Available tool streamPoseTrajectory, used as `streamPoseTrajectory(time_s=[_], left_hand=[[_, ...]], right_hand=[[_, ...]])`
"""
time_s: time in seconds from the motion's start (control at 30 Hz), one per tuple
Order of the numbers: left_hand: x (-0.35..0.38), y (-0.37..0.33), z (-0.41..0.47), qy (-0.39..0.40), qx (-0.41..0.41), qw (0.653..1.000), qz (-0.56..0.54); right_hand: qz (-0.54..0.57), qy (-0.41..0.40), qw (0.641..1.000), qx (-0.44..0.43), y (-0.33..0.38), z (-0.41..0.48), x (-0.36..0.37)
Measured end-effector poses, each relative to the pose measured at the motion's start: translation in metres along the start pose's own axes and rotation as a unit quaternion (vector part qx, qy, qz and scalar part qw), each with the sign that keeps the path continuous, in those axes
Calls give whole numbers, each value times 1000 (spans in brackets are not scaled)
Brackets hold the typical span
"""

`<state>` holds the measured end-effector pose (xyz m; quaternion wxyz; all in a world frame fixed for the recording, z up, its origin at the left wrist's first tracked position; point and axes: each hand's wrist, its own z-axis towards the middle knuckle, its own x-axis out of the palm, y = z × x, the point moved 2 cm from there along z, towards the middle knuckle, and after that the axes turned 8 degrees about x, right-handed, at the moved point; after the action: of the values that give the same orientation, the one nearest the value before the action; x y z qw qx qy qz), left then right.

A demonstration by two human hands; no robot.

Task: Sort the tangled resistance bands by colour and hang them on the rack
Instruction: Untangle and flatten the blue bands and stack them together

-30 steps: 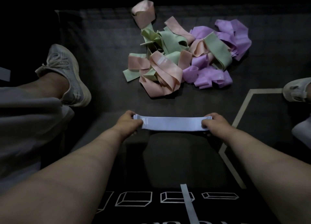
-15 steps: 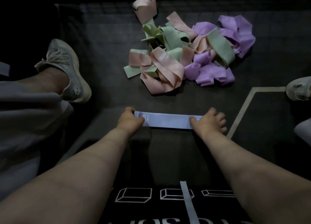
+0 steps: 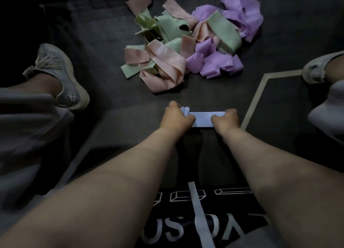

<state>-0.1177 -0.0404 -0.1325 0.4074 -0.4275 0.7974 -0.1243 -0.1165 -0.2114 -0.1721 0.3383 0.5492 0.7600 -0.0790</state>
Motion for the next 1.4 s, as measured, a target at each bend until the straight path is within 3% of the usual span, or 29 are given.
streamPoseTrajectory(time_s=[0.47, 0.73, 0.8, 0.87, 0.93, 1.03, 1.1, 1.23, 1.4], left_hand=[[68, -51, 12, 73, 1, 997, 31], [64, -45, 8, 49, -11, 998, -26], [62, -43, 8, 58, -27, 995, -75], [59, -40, 8, 94, 8, 994, -59], [50, -37, 8, 72, -15, 993, -90], [26, -22, 12, -50, -2, 999, 7], [17, -8, 13, -20, -29, 997, 65], [19, 13, 20, 118, -14, 991, 57], [11, 20, 28, 137, 21, 987, 80]], right_hand=[[114, -36, 993, -25, -21, 15, -10], [156, 10, 987, -21, -13, 9, -14], [135, 32, 990, -33, -12, 6, -11], [76, 39, 994, -64, -15, 5, -6], [24, 23, 996, -85, -17, 6, -5], [-3, 18, 996, -85, -15, 7, -6], [-15, 24, 997, -78, -14, 7, -7], [-18, 40, 997, -66, -15, 4, -10], [-8, 52, 995, -79, -20, 5, -12]])
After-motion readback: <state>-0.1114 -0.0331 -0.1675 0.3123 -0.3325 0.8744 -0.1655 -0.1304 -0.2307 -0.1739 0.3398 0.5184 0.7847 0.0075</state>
